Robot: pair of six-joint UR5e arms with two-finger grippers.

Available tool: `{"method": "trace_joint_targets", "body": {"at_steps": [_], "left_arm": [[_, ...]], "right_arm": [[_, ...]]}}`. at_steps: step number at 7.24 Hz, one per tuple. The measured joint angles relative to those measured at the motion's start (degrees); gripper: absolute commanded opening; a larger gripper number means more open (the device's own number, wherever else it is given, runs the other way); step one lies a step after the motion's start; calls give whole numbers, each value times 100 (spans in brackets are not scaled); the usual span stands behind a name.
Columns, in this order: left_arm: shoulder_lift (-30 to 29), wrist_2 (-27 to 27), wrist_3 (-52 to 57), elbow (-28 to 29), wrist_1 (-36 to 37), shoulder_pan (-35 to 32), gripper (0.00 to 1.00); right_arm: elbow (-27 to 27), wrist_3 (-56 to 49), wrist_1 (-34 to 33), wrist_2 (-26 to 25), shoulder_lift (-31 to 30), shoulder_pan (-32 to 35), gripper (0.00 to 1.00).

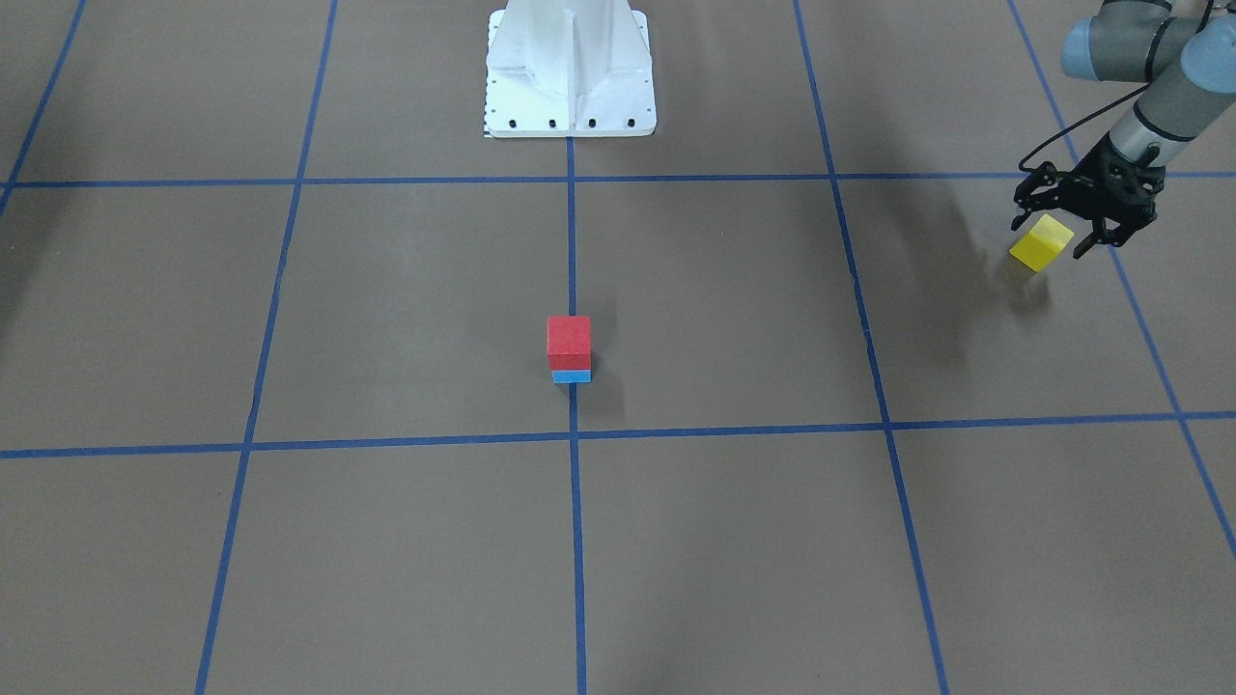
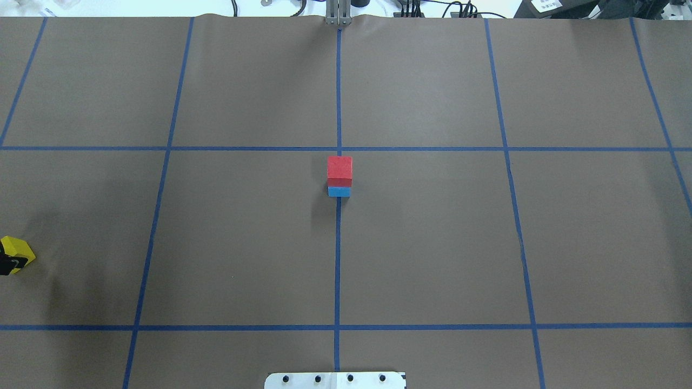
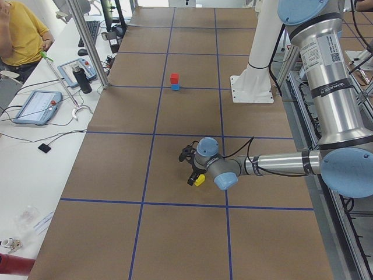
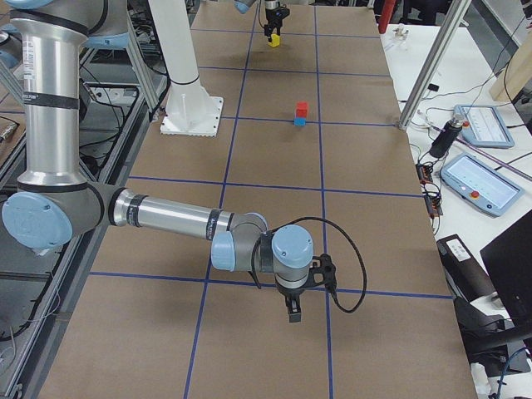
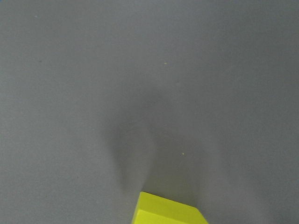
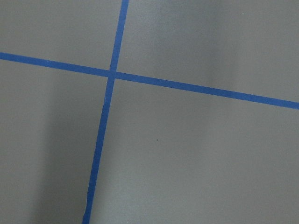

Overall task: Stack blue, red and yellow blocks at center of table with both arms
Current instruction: 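Lower the left gripper onto the yellow cube and close it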

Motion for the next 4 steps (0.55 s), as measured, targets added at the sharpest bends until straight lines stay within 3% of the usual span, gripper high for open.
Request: {"method": "trace_joint_targets", "body": {"at_steps": [1, 2, 3, 4], "left_arm": [[-52, 47, 9, 50, 0, 58, 65], [-99, 92, 24, 104, 0, 97, 19], [-115, 135, 36, 139, -4, 131, 0], [-119, 153, 41, 132, -12, 150, 0]], "right_arm": [[-4, 0, 0, 0, 2, 0, 100], [-6, 0, 0, 0, 3, 0, 100], [-6, 0, 0, 0, 3, 0, 100], [-6, 0, 0, 0, 3, 0, 100]]}}
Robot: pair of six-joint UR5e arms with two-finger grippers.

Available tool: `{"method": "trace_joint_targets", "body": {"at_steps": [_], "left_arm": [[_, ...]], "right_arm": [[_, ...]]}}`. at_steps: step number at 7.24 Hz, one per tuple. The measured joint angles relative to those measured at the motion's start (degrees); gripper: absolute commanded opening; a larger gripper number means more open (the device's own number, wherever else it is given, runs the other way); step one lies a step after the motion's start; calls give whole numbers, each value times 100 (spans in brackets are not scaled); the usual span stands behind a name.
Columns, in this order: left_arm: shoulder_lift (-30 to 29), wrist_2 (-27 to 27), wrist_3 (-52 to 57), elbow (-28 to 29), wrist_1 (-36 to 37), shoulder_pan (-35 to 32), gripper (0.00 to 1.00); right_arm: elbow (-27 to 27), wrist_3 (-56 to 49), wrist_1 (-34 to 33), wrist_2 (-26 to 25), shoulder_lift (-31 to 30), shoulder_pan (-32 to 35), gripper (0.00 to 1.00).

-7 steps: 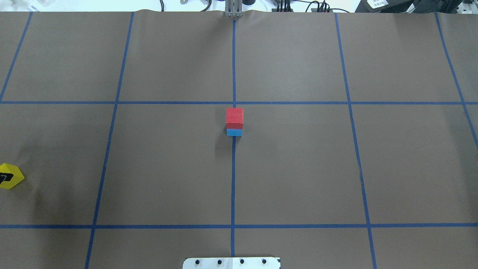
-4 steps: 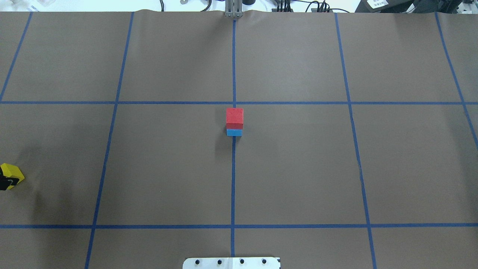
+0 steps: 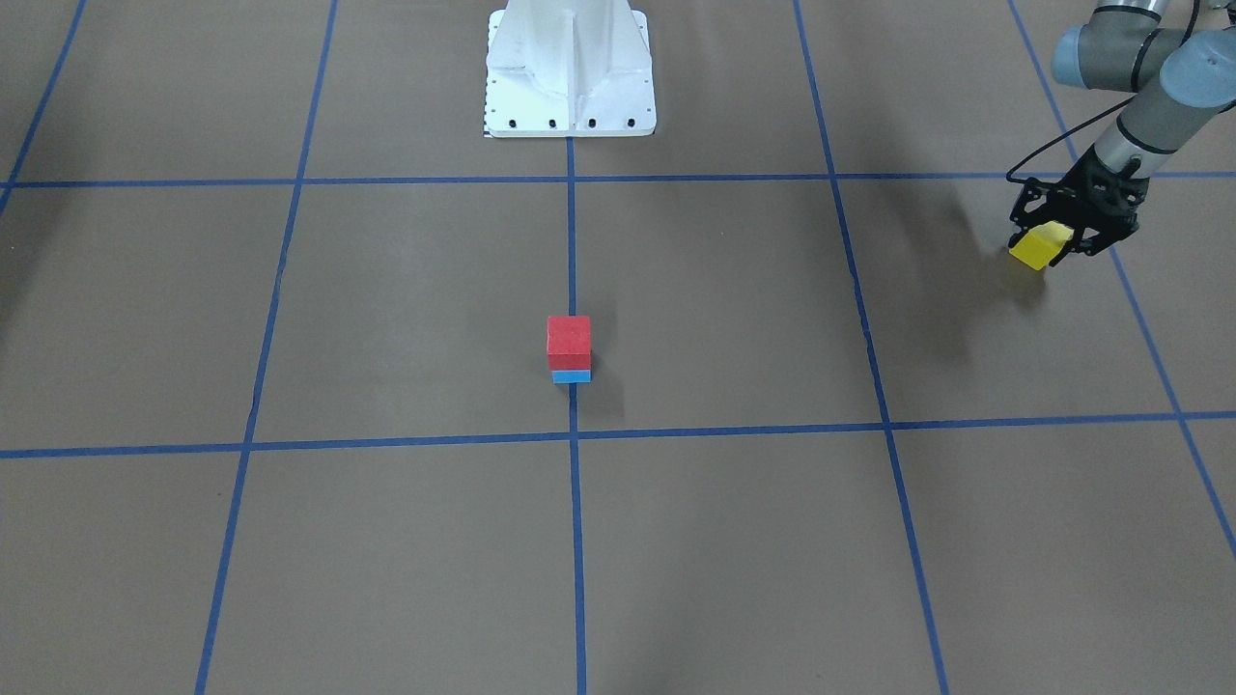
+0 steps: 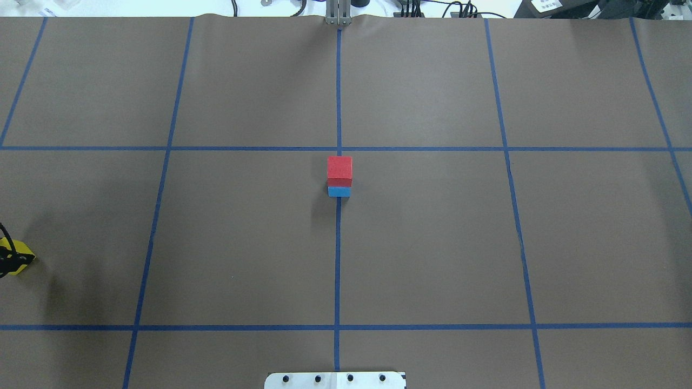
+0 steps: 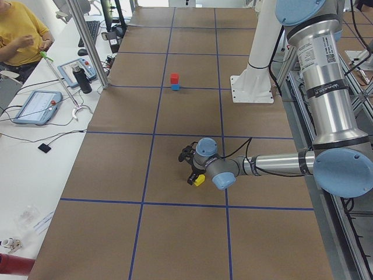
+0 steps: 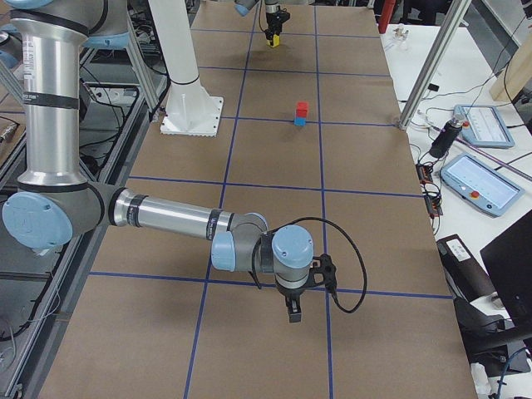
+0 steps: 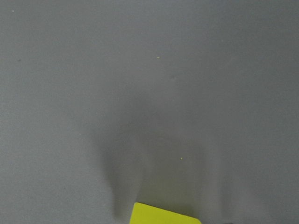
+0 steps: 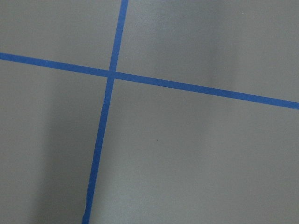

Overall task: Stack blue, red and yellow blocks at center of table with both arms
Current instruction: 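Lower the left gripper onto the yellow cube and close it, then carry the yellow cube with the left gripper onto the red cube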

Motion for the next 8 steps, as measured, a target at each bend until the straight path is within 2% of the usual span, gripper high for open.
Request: {"method": "trace_joint_targets", "body": {"at_steps": [2, 3, 4, 5, 6, 8], "left_arm": [[-47, -86, -38, -317, 247, -1, 0], [-146, -177, -68, -707, 801, -16, 0], [-424, -229, -95, -1236, 1740, -56, 0], [-1009, -242, -221, -1654, 2848, -111, 0], [-1818, -239, -575, -1818, 3827, -135, 0], [-3807, -176, -1497, -1772, 5768, 61, 0]], "right_arm": [[0, 0, 0, 2, -2, 0, 100], [0, 0, 0, 5, -10, 1, 100], [-1, 0, 0, 7, -23, 4, 100], [-3, 0, 0, 8, -37, 5, 100], [-5, 0, 0, 9, -46, 3, 100], [-1, 2, 0, 11, -51, 0, 100]]}}
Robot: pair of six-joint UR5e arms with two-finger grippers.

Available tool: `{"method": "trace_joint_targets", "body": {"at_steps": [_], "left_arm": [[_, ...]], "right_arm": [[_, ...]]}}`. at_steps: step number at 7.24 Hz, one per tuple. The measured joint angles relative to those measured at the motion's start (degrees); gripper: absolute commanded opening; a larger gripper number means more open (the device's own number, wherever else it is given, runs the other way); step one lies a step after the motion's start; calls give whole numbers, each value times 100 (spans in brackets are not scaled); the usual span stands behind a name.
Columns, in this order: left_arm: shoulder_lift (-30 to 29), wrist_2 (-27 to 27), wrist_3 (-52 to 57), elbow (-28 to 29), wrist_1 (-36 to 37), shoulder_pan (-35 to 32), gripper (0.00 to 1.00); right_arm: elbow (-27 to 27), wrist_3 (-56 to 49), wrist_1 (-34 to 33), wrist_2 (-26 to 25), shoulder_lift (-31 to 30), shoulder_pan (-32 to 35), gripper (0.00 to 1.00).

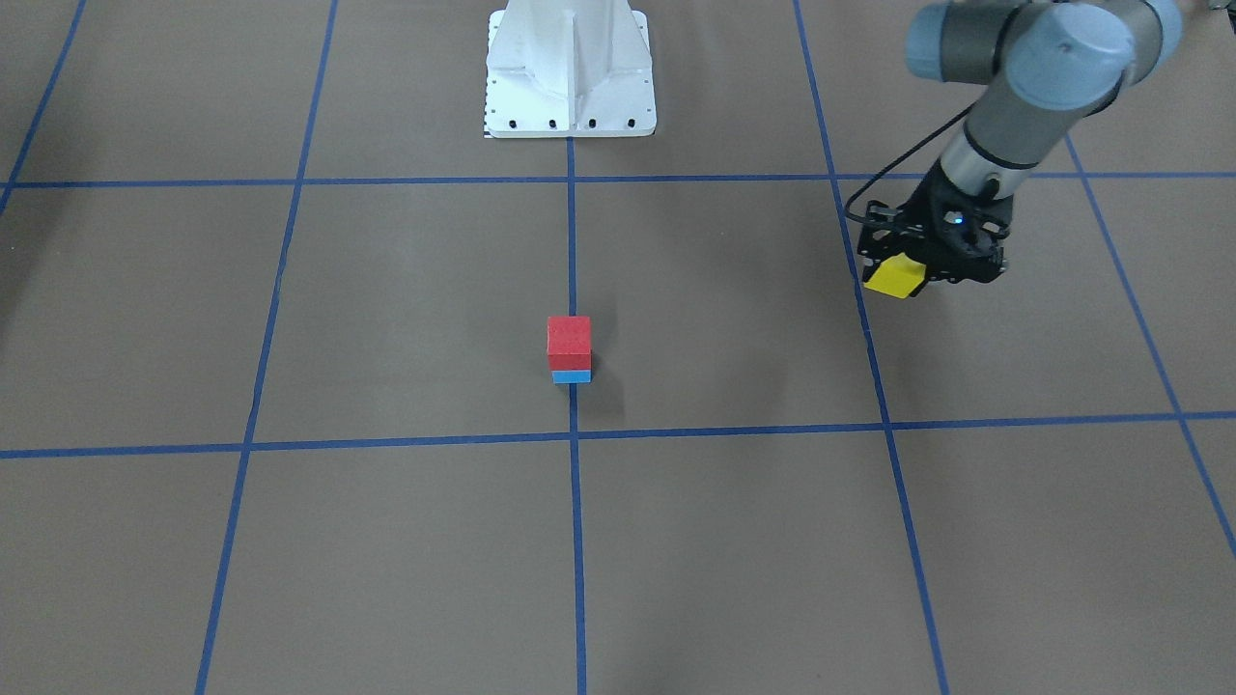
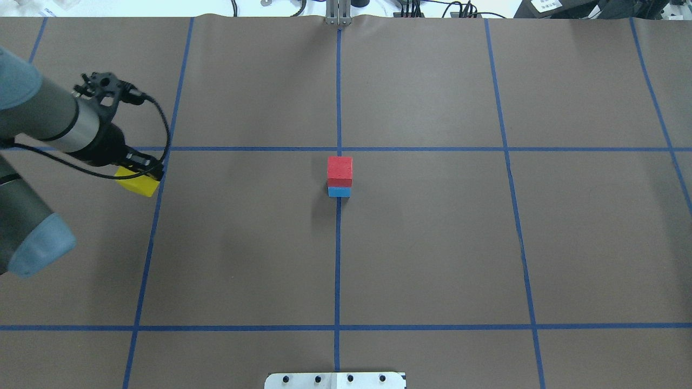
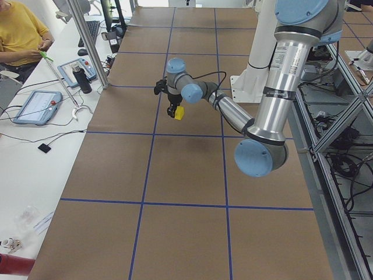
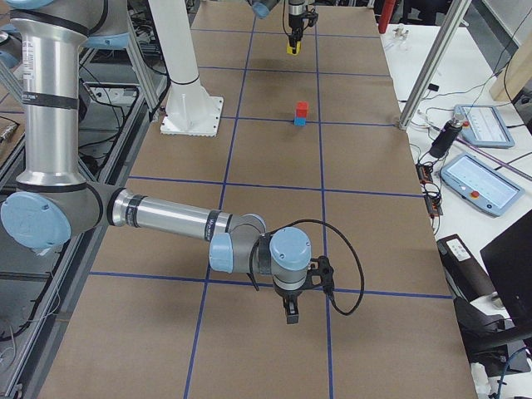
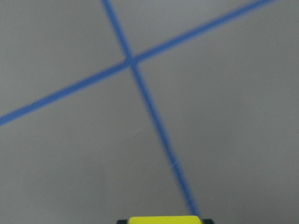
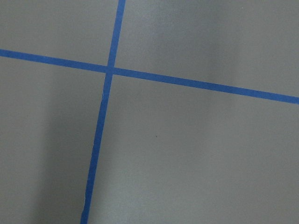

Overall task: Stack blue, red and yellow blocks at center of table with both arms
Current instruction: 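Carry the yellow cube with the left gripper onto the red cube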

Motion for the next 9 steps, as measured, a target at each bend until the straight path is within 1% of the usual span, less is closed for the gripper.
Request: {"method": "trace_joint_targets", "body": {"at_steps": [1, 2, 4, 5, 7, 8, 9], "left_arm": [[-845, 121, -522, 192, 634, 256, 0], [-1625, 290, -1102, 582, 926, 534, 0], [-3018, 576, -1953, 1739, 1023, 954, 0], [-3475, 690, -2168, 2291, 920, 1068, 0], [-3811, 874, -2343, 3015, 466, 1199, 0], [-3891, 964, -2426, 3262, 253, 1256, 7], [-3943, 1013, -2460, 3417, 139, 1286, 11]], "right_arm": [[0, 4, 0, 4, -1, 0, 100], [1, 6, 0, 6, -2, 0, 100], [1, 7, 0, 7, -1, 0, 100], [1, 7, 0, 7, -3, 0, 100], [1, 7, 0, 12, -9, 0, 100], [1, 7, 0, 15, -10, 1, 100], [1, 7, 0, 15, -10, 5, 100]]}}
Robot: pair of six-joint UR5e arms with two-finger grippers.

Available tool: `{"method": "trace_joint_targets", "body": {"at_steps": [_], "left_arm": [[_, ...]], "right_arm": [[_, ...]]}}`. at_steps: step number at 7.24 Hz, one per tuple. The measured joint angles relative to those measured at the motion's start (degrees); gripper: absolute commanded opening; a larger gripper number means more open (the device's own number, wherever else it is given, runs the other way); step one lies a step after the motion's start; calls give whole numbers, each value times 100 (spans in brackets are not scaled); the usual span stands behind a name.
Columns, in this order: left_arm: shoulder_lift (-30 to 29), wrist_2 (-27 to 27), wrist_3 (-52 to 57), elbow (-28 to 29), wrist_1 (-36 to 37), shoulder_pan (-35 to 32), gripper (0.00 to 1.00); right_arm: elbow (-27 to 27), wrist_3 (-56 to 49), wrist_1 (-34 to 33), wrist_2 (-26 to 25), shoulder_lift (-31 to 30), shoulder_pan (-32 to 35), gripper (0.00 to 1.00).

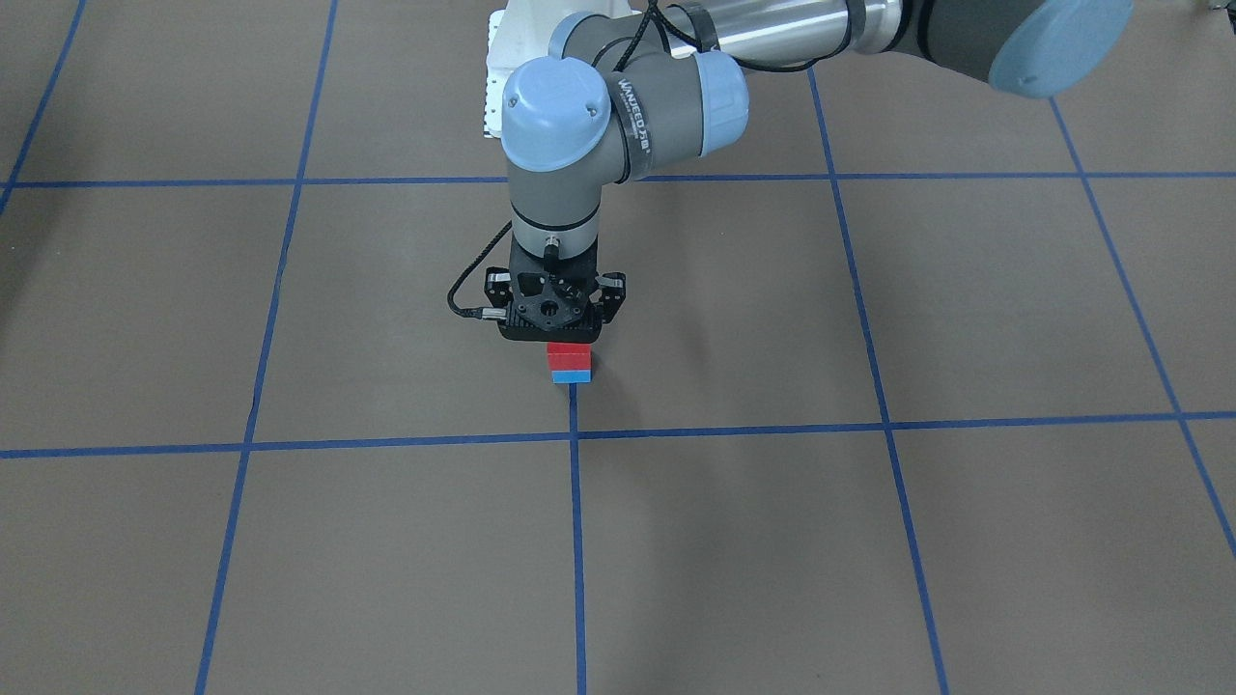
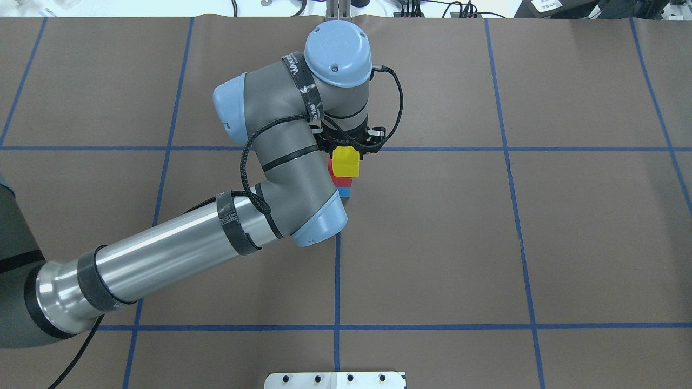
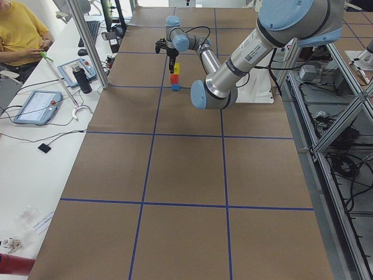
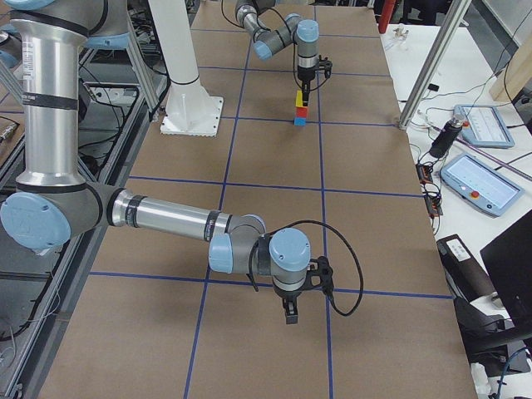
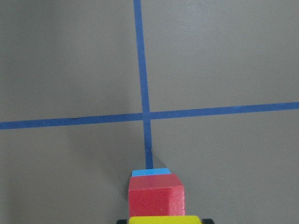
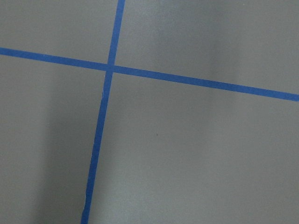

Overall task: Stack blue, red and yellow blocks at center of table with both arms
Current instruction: 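Carry the yellow cube with the left gripper onto the red cube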

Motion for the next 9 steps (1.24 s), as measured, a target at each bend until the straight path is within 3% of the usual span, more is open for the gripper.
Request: {"method": "trace_joint_targets", "body": {"at_steps": [7, 8, 9], "left_arm": [[23, 38, 14, 85, -25, -23, 22], [28, 38, 16, 85, -25, -35, 28], [46, 38, 18, 86, -27, -42, 40]], "right_arm": [[12, 0, 0, 1, 1, -2, 100], [13, 0, 0, 0, 5, -2, 100], [12, 0, 0, 0, 7, -3, 100]]}}
